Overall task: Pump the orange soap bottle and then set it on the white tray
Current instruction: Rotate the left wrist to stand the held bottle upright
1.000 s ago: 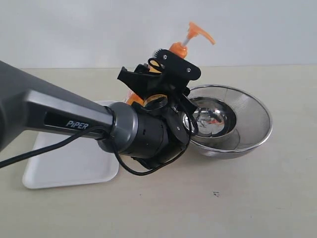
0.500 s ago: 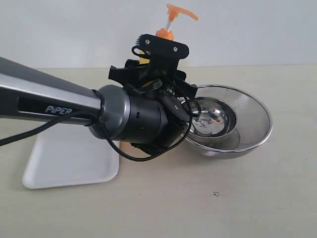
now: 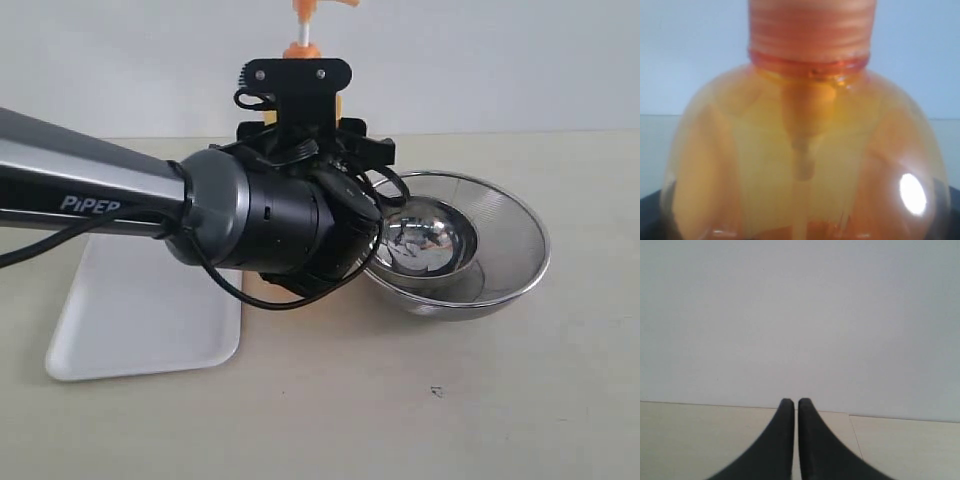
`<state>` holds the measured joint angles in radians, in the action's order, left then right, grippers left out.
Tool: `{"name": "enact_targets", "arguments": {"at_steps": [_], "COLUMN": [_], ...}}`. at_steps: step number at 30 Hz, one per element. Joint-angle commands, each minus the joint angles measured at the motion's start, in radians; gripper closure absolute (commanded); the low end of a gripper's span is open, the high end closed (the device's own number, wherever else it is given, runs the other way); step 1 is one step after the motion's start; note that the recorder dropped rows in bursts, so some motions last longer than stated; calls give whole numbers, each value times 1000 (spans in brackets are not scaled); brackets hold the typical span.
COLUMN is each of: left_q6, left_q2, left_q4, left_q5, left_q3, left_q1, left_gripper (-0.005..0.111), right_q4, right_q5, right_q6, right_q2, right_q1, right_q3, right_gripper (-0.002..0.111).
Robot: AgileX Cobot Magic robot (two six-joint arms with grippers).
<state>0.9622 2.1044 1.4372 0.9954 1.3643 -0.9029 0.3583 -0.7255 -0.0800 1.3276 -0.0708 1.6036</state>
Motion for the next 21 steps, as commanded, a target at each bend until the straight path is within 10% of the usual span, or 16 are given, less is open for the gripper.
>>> {"name": "enact_targets", "arguments": {"at_steps": [1, 21], "left_q6": [-63, -16], "left_q2": [-27, -27], "left_q4": [-24, -22], "left_q5": [17, 28], "left_q3": [16, 16], "left_q1": [0, 0], "left_gripper": [102, 102], "right_q4": [6, 6], "right_q5": [0, -3], "right_q6": [2, 2], "right_q2": [-9, -9], "right_q1": [7, 7], "right_q3": [2, 2], "right_gripper": [109, 109]}}
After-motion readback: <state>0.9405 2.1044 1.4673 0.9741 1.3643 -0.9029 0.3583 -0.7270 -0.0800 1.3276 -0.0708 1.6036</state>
